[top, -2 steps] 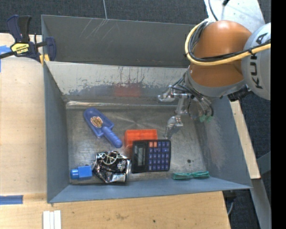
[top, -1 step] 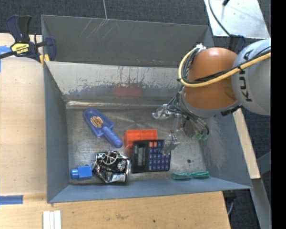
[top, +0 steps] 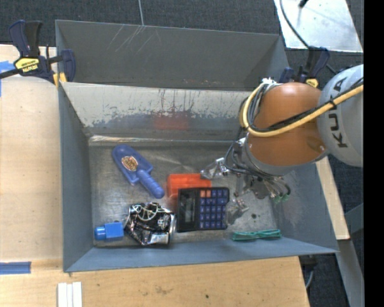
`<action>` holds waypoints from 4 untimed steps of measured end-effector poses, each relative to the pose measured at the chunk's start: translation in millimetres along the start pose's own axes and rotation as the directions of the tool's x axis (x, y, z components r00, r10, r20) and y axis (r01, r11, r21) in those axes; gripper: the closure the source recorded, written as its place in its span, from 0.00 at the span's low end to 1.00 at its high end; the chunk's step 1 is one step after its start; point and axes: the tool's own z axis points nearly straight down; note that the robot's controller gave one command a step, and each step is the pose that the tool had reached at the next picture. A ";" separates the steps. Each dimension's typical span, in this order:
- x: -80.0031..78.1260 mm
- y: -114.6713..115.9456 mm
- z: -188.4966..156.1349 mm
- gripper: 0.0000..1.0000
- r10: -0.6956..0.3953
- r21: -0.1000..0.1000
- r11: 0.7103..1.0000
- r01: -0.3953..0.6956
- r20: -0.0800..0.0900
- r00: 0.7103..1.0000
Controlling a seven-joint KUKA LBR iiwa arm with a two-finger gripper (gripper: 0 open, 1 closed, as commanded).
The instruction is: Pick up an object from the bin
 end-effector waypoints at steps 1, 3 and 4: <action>4.3 -1.0 -6.9 0.00 -0.110 0.002 0.994 0.110 0.005 0.994; -9.7 -4.4 44.0 1.00 -0.489 0.012 0.872 0.489 0.017 0.872; -9.7 -4.4 44.0 1.00 -0.489 0.012 0.873 0.488 0.017 0.872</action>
Offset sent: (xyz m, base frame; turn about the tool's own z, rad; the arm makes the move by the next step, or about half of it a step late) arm 0.0104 -0.0014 -0.0700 -0.5285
